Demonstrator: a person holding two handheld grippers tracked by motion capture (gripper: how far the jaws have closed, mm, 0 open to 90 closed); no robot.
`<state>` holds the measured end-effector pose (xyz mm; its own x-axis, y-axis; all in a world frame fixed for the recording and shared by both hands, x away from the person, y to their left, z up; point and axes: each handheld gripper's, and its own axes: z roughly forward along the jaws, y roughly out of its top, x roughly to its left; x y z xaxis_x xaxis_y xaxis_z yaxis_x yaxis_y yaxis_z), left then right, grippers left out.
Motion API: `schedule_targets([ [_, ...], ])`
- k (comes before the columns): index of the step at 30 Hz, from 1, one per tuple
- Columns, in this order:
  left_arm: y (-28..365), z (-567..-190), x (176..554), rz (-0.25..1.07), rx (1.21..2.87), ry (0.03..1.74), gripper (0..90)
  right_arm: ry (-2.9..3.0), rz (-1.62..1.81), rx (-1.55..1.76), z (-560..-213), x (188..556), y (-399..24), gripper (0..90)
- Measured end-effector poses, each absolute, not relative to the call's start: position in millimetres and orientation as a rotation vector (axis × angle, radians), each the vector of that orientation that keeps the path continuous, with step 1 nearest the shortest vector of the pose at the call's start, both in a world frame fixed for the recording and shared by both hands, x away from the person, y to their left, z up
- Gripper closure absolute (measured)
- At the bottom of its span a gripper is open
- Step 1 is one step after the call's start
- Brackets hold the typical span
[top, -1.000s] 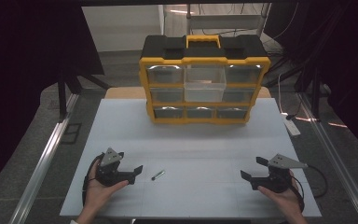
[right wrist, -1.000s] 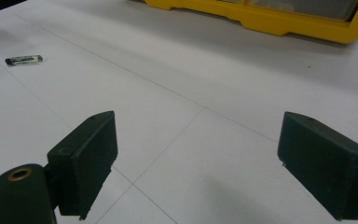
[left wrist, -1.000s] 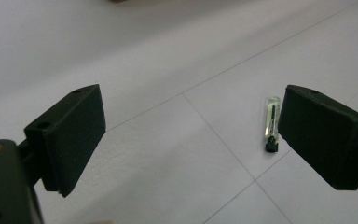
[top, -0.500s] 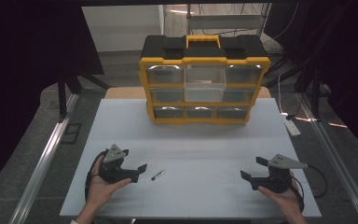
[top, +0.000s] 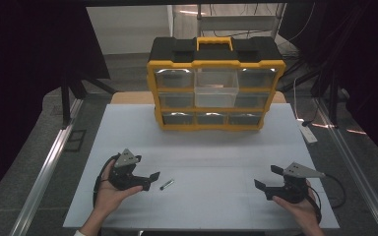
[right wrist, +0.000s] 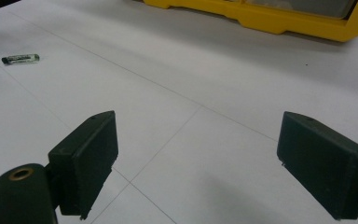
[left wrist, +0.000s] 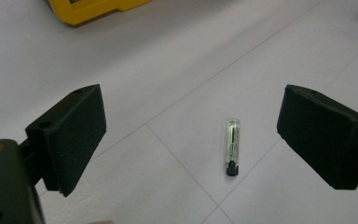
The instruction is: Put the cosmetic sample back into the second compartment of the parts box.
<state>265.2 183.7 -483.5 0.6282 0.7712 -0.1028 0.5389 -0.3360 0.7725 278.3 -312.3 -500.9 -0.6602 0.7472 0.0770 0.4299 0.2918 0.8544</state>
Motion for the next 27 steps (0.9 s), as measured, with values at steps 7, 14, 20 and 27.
schedule_targets([
  [7,176.8,-480.0,266.8,0.343,2.062,0.995,8.6,2.221,1.311,1.061,-500.9,278.7,-311.8,13.3],
  [14,165.1,-475.2,273.7,0.322,2.095,0.962,8.6,2.228,1.303,1.059,-501.7,279.0,-311.1,13.3],
  [20,157.7,-472.3,278.2,0.298,2.124,0.935,8.5,2.229,1.304,1.057,-501.8,278.5,-311.3,13.3],
  [27,151.0,-469.9,282.4,0.283,2.151,0.922,8.5,2.224,1.298,1.069,-502.3,279.7,-312.1,13.2],
])
